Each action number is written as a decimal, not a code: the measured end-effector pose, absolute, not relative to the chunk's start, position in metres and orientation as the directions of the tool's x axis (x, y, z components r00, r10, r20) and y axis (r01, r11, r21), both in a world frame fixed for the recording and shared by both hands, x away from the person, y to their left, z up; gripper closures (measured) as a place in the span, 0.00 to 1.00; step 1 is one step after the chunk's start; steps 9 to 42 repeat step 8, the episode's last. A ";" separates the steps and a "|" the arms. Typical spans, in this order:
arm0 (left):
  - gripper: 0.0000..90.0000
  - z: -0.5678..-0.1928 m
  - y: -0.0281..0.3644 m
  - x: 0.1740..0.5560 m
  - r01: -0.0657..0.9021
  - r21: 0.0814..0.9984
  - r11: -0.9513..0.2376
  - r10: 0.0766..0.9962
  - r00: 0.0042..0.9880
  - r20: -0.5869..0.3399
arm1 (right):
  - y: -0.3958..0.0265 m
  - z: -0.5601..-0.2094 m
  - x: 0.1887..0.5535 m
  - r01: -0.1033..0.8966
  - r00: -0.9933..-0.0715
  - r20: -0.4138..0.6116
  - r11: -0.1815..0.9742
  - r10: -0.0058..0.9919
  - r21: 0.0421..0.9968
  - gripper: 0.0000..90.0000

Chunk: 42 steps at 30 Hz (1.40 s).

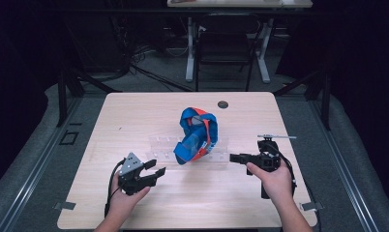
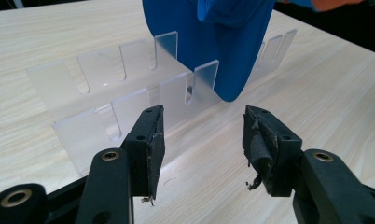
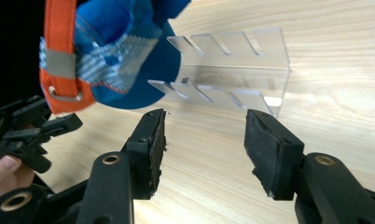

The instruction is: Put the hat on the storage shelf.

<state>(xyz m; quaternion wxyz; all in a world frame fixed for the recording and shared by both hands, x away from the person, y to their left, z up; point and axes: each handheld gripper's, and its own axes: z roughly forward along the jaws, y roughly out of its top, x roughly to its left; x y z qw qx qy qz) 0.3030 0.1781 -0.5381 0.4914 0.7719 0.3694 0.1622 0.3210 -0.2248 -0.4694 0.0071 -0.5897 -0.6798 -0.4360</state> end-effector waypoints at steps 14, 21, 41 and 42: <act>0.54 -0.541 0.173 0.302 0.398 0.878 -0.265 0.734 0.674 -0.084 | -0.232 -0.489 0.299 0.769 -0.337 0.483 -0.060 0.808 0.637 0.51; 0.54 -0.541 0.173 0.302 0.398 0.878 -0.265 0.734 0.674 -0.084 | -0.232 -0.489 0.299 0.769 -0.337 0.483 -0.060 0.808 0.637 0.51; 0.54 -0.541 0.173 0.302 0.398 0.878 -0.265 0.734 0.674 -0.084 | -0.232 -0.489 0.299 0.769 -0.337 0.483 -0.060 0.808 0.637 0.51; 0.54 -0.541 0.173 0.302 0.398 0.878 -0.265 0.734 0.674 -0.084 | -0.232 -0.489 0.299 0.769 -0.337 0.483 -0.060 0.808 0.637 0.51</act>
